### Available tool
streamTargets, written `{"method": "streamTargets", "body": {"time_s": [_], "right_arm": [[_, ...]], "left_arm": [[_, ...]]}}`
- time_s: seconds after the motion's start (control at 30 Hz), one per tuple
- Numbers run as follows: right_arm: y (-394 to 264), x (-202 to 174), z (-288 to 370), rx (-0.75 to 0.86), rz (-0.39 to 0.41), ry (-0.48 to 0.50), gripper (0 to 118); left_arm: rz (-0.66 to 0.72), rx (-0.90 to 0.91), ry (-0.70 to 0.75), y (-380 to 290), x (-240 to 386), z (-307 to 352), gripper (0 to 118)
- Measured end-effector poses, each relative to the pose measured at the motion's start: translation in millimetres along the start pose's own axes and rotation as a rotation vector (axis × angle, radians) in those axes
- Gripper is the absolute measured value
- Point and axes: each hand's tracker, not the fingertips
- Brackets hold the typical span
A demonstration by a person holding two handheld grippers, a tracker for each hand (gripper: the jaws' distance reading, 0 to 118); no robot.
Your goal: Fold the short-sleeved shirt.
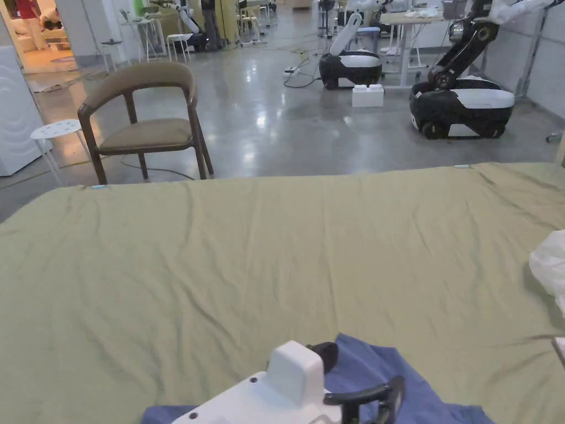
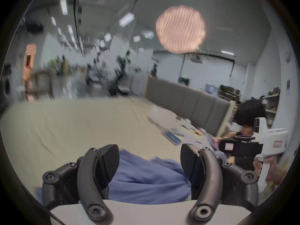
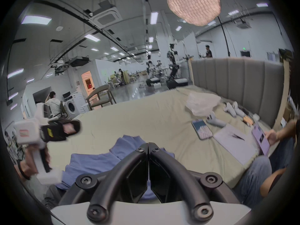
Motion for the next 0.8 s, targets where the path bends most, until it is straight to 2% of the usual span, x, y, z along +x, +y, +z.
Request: {"method": "streamTargets", "body": {"time_s": [0.07,0.2,0.3,0.33,0.4,0.43,0.5,0.57,0.6,0.8], "right_arm": [[11,-11,1,0.046,0.03,0.024,0],[28,-26,2,0.109,0.06,0.058,0],[36,-34,5,0.141,0.083,0.072,0],[38,-36,5,0.146,0.09,0.077,0],[41,-41,7,0.156,0.106,0.084,0],[41,-42,8,0.161,0.116,0.085,0],[41,-44,11,0.169,0.136,0.083,0],[40,-45,14,0.175,0.152,0.079,0],[39,-45,15,0.177,0.155,0.078,0],[36,-41,16,0.165,0.141,0.07,0]], "left_arm": [[-0.079,0.056,0.17,17,-3,44,80],[-0.206,0.145,0.349,29,7,110,73],[-0.253,0.169,0.469,29,22,143,46],[-0.256,0.174,0.499,29,26,150,46],[-0.247,0.194,0.528,26,32,164,38],[-0.238,0.204,0.525,25,34,172,30],[-0.202,0.217,0.514,23,37,185,24],[-0.154,0.21,0.534,22,40,193,5],[-0.152,0.206,0.558,21,42,196,0],[-0.177,0.145,0.589,17,42,202,0]]}}
